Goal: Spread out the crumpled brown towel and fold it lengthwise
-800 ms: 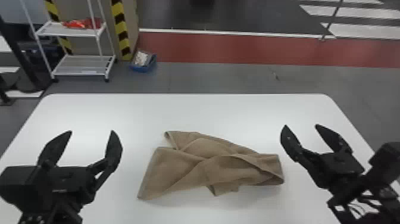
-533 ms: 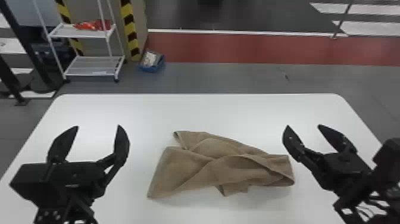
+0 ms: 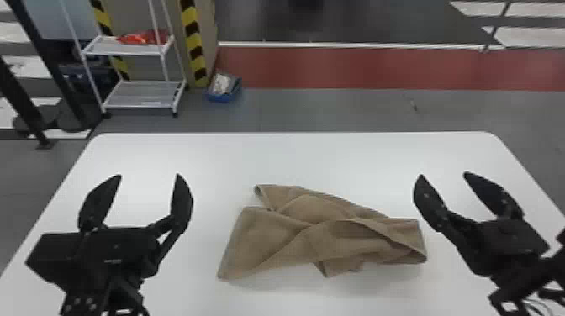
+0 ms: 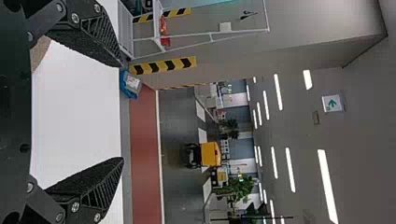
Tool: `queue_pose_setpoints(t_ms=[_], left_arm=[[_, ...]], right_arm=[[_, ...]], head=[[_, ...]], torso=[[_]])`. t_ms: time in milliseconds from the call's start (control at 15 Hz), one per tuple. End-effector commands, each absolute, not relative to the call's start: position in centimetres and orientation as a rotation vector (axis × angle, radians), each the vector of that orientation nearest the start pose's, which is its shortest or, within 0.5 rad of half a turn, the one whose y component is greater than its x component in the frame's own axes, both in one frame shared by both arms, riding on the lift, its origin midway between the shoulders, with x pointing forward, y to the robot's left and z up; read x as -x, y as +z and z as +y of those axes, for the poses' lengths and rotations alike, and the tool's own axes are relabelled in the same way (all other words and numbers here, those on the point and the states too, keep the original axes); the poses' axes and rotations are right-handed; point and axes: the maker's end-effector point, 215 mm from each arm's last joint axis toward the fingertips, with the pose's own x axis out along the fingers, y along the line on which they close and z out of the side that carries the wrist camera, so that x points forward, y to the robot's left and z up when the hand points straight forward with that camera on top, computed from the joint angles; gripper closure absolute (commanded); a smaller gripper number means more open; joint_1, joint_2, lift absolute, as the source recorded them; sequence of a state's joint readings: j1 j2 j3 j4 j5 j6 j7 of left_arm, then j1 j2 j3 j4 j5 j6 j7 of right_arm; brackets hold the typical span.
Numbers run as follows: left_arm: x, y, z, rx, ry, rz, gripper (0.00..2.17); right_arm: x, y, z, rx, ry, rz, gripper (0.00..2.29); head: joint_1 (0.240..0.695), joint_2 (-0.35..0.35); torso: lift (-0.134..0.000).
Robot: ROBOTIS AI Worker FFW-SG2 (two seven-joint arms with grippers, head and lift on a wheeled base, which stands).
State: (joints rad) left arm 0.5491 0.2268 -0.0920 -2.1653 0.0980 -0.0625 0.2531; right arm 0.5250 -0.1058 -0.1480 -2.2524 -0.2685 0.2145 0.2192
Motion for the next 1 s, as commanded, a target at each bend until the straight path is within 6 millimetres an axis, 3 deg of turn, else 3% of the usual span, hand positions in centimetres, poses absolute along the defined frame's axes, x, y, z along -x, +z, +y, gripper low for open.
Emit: queue_pose_setpoints(t_ms=[0, 267, 667, 933], left_arm=[[-43.0, -27.6, 23.8, -0.025, 0.048, -0.105, 0.09], [-42.9, -27.9, 23.8, -0.028, 0.043, -0.099, 0.09], [-42.6, -31.5, 21.8, -0.02, 0.0, -0.032, 0.11], [-42.2, -33.4, 20.1, -0.014, -0.041, 0.016, 0.19]], right_arm=[[-43.9, -28.1, -24.4, -0.102, 0.193, 0.022, 0.19], [-43.8, -29.3, -24.8, -0.087, 0.183, 0.048, 0.19], [-41.9, -37.1, -26.9, -0.016, 0.173, 0.218, 0.19], [-39.7, -40.6, -28.8, 0.019, 0.182, 0.325, 0.19]], head=[[0.695, -0.009], [0.695, -0.008], [0.695, -0.037], [0.695, -0.082]], torso=[[-0.124], [-0.124], [-0.124], [-0.124]])
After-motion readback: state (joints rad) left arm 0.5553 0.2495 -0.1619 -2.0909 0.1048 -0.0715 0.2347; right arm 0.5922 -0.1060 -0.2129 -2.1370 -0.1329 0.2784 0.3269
